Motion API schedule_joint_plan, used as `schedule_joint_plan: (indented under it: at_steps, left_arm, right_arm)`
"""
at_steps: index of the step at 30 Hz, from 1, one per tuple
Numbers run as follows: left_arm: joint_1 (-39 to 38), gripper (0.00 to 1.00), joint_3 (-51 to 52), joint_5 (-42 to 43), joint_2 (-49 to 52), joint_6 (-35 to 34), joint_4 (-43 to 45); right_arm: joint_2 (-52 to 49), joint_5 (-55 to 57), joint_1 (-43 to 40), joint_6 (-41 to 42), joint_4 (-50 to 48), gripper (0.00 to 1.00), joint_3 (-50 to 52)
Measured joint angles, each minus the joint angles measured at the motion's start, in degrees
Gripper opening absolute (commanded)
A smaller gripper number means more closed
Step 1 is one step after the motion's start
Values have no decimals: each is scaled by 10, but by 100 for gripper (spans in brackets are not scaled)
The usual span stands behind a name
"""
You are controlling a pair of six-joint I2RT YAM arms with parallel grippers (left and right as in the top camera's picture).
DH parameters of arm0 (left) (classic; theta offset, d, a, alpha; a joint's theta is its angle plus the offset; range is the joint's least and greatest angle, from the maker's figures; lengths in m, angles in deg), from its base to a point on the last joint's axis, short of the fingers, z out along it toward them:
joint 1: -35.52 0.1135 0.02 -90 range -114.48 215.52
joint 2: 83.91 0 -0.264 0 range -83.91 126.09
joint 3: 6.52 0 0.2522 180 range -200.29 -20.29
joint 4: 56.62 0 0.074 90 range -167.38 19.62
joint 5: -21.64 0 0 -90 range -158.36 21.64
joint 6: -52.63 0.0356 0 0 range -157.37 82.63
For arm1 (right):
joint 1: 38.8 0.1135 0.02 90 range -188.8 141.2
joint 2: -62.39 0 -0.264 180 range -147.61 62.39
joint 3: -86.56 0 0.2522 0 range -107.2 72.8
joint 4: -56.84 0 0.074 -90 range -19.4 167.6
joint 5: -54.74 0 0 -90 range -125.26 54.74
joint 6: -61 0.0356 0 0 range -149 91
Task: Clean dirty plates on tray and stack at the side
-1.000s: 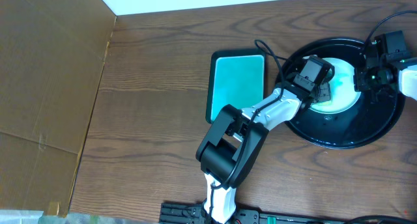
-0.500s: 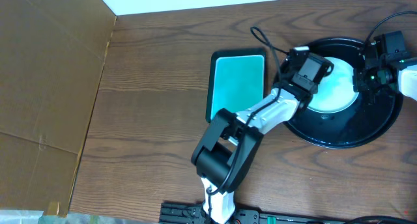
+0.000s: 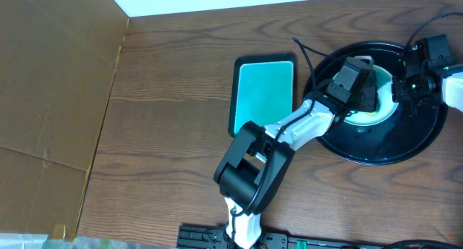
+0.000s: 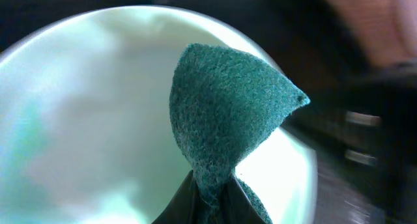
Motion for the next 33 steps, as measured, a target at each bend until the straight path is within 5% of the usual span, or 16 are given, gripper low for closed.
schedule_joint_plan:
  at_steps: [17,27,33]
  left_arm:
    - [41,7,-6,-202,21,0,-48]
    - [77,7,4,-234,-120,0,-73]
    - [105,7,4,-222,-179,-7,-167]
  right_arm:
    - [0,-1,0,2,-1,1,0]
    - [0,3,3,-4,-11,1,0]
    - [29,41,9,-30,0,1,3]
